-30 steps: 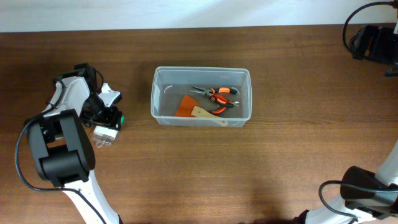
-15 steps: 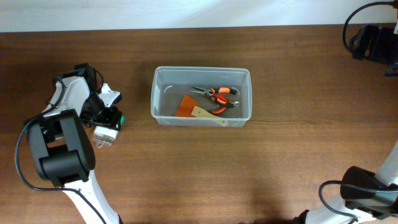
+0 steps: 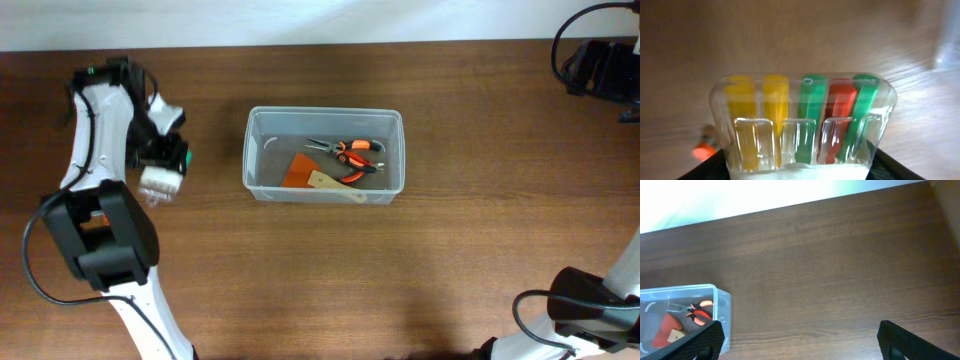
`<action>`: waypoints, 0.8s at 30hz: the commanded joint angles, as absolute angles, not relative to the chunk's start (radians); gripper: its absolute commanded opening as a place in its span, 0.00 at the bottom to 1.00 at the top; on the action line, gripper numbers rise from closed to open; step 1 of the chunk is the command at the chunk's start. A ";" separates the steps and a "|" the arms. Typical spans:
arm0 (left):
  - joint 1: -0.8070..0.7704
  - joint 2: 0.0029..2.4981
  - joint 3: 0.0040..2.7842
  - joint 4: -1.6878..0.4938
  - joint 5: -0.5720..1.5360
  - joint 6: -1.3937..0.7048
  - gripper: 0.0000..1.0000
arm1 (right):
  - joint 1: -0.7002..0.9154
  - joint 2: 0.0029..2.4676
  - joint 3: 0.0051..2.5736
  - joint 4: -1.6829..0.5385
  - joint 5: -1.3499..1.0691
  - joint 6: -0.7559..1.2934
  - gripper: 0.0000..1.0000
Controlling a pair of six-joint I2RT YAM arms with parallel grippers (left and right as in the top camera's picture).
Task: Pack container
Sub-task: 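Carry the marker pack with the left gripper and drop it into the container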
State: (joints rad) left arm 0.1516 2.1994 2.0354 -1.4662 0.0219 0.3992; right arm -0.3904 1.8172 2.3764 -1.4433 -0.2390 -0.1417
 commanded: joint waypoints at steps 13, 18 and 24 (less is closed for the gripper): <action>-0.311 2.190 2.487 -1.492 -0.048 0.557 0.03 | -0.393 1.821 2.372 -1.442 -0.259 -0.140 0.99; -0.430 2.208 2.482 -1.394 -0.049 0.630 0.03 | -0.393 1.821 2.372 -1.442 -0.259 -0.140 0.99; -0.483 2.260 2.479 -1.396 -0.049 0.660 0.03 | -0.393 1.821 2.372 -1.442 -0.259 -0.140 0.99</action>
